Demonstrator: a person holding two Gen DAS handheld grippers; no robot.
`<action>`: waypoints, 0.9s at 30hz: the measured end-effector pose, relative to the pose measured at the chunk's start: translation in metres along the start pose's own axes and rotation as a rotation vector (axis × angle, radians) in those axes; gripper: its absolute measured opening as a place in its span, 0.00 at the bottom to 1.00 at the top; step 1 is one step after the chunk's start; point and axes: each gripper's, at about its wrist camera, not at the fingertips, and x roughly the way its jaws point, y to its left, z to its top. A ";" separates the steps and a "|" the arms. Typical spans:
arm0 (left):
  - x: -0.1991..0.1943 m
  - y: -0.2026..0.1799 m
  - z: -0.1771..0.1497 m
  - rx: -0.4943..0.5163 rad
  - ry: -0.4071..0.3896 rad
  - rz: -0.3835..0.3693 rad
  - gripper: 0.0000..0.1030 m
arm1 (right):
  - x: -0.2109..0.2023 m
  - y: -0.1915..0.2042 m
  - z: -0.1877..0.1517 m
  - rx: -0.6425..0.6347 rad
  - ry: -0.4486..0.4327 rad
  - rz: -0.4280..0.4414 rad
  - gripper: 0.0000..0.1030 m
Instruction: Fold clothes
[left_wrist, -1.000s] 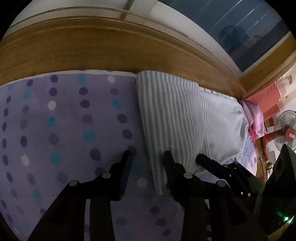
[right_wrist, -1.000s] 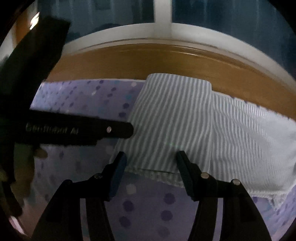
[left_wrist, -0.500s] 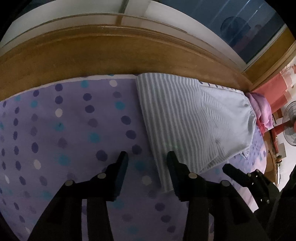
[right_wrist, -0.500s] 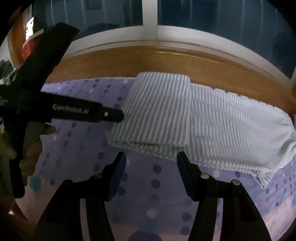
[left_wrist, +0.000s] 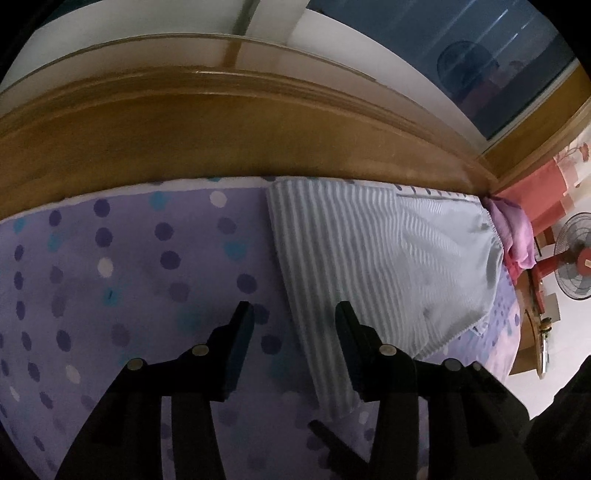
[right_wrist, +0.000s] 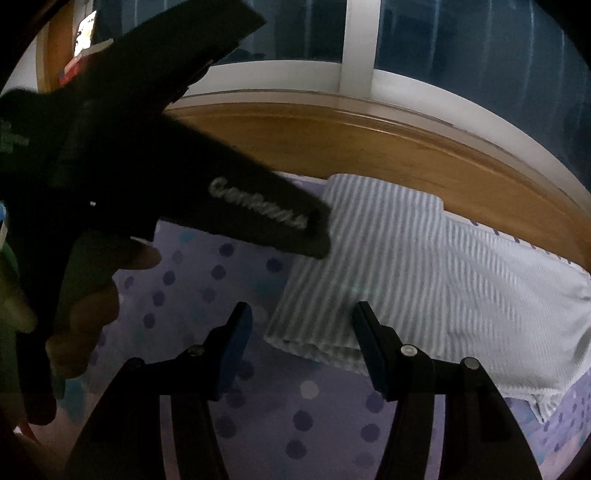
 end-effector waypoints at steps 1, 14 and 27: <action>0.002 0.000 0.001 0.001 0.002 -0.003 0.45 | 0.001 0.001 0.000 -0.004 0.000 -0.004 0.56; 0.014 0.002 0.005 -0.019 0.022 -0.065 0.45 | 0.003 0.008 -0.007 -0.008 0.013 -0.035 0.56; 0.011 0.025 0.009 -0.088 0.014 -0.142 0.45 | -0.014 0.014 -0.014 -0.025 -0.011 -0.079 0.56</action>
